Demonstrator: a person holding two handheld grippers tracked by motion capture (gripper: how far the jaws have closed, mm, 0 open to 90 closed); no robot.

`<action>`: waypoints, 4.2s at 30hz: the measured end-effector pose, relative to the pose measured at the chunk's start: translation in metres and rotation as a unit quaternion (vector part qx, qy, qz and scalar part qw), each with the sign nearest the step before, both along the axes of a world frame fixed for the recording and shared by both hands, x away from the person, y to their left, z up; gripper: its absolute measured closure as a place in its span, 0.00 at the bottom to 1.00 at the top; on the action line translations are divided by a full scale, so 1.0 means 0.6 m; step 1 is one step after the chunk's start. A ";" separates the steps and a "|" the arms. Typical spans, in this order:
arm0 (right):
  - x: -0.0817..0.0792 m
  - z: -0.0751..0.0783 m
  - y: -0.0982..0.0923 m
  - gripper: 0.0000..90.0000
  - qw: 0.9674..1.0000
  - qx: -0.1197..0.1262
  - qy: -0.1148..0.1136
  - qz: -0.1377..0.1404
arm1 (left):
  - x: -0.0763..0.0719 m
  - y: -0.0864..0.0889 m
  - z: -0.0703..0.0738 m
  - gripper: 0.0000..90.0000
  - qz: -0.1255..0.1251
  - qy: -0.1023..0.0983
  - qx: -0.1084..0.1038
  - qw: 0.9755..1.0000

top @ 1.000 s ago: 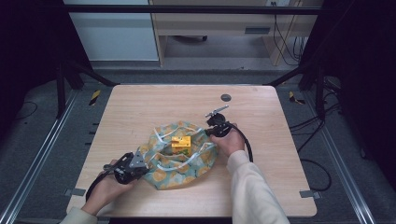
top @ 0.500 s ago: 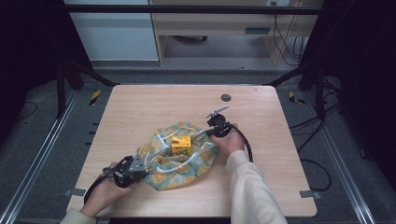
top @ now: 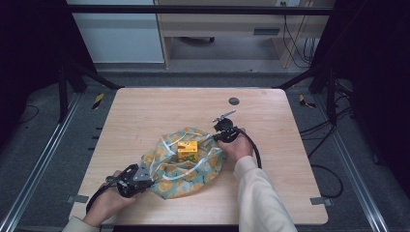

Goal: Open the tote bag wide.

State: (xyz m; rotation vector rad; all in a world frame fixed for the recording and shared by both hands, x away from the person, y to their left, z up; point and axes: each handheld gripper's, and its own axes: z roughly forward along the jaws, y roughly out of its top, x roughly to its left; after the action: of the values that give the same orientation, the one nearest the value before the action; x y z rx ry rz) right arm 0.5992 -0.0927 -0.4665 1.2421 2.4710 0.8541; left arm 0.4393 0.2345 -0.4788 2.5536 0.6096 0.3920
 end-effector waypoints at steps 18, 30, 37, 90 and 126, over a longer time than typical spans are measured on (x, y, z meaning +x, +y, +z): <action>-0.103 0.136 -0.042 0.36 0.988 0.061 -0.145 -0.002 | -0.022 0.012 0.059 0.41 0.046 -0.079 -0.095 0.991; -0.226 0.112 -0.043 0.32 0.987 0.068 -0.138 0.038 | 0.013 -0.004 0.104 0.35 0.053 -0.105 -0.103 0.988; -0.261 0.083 -0.028 0.20 0.989 0.068 -0.121 0.041 | 0.085 -0.023 0.114 0.37 0.077 -0.113 -0.094 0.986; -0.266 -0.028 -0.050 1.00 0.996 -0.032 0.002 0.087 | 0.202 -0.015 0.007 0.99 0.131 -0.058 -0.035 0.989; -0.275 -0.028 -0.047 1.00 0.995 -0.045 -0.004 0.092 | 0.208 -0.012 -0.009 0.99 0.138 -0.049 -0.028 0.989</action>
State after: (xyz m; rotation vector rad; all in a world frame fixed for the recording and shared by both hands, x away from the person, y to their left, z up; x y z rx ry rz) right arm 0.4344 -0.1208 -0.4832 0.9911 2.6169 0.7788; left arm 0.5640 0.2271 -0.4839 2.3854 0.9263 0.5831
